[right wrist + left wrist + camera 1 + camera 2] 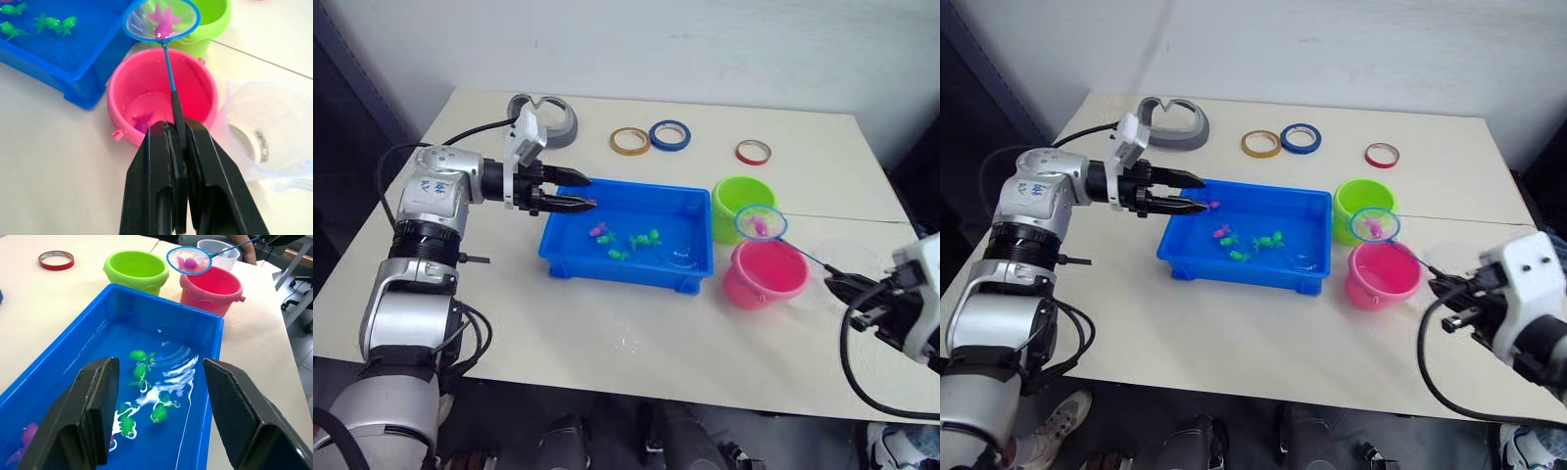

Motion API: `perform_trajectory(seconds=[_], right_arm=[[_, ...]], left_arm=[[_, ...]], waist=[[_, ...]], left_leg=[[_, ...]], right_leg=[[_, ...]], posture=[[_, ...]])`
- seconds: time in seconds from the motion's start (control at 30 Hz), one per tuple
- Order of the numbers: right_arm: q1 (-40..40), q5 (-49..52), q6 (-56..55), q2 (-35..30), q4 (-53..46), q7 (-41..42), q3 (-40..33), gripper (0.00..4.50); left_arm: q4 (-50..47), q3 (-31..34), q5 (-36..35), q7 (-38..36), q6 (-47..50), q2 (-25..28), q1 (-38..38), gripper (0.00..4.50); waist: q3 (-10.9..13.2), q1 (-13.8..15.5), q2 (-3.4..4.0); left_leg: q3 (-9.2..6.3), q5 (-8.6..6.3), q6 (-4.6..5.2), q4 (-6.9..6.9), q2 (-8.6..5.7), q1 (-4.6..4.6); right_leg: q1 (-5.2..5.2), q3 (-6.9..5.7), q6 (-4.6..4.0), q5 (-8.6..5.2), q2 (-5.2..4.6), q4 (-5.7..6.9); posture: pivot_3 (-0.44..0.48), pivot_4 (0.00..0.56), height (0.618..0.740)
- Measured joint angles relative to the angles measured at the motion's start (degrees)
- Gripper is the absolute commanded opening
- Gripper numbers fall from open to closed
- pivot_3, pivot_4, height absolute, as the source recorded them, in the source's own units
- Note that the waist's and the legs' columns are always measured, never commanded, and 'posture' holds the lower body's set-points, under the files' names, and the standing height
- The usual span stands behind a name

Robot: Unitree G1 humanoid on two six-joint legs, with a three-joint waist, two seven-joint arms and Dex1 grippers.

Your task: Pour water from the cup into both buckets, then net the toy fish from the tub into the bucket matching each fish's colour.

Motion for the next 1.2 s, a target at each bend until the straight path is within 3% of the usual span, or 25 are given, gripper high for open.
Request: perform_trajectory(seconds=[0.33,0.53,0.77,1.0,1.2], right_arm=[[20.6,3.0,-17.8,-1.7,0.0,-2.8,-5.5,0.00],[33.0,-4.2,-33.1,-4.1,-0.1,-6.5,-2.9,0.00],[42.9,-27.5,-50.8,-4.0,-0.1,-12.2,9.4,0.00],[44.9,-52.9,-63.8,-0.8,0.4,-18.2,21.1,0.00],[43.6,-67.1,-74.5,1.7,4.6,-20.9,23.8,0.00]], left_arm=[[4.7,-0.6,1.1,-2.6,-3.9,-5.7,-1.8,3.02],[7.1,-0.6,1.6,-2.7,-5.5,-6.8,-3.9,3.02],[9.8,-0.6,2.4,-2.7,-6.6,-7.8,-4.6,3.02],[10.8,-0.5,2.5,-2.7,-7.1,-8.1,-4.9,3.02],[10.5,-0.3,2.5,-2.7,-6.5,-7.8,-4.9,3.02]], waist=[[0.0,0.1,-0.01],[0.0,0.1,-0.01],[0.0,0.2,-0.02],[0.0,0.2,-0.02],[0.0,0.2,-0.01]], left_leg=[[0.02,0.01,-0.03,0.01,-0.02,0.04],[-0.01,0.01,-0.03,0.00,-0.09,0.05],[-0.05,0.00,-0.04,0.01,-0.12,0.03],[-0.01,0.02,-0.09,0.06,-0.11,0.08],[0.03,0.02,-0.10,0.14,-0.11,0.09]], right_leg=[[0.04,0.06,0.12,0.00,0.06,0.01],[0.09,0.14,0.30,-0.05,0.07,0.00],[0.08,0.15,0.37,-0.08,0.05,0.00],[0.07,0.16,0.34,-0.09,0.05,0.09],[0.07,0.17,0.33,-0.10,0.03,0.15]], posture=[[0.000,0.150,0.693],[0.000,0.150,0.693],[0.000,0.150,0.693],[0.000,0.150,0.693],[0.000,0.150,0.693]])
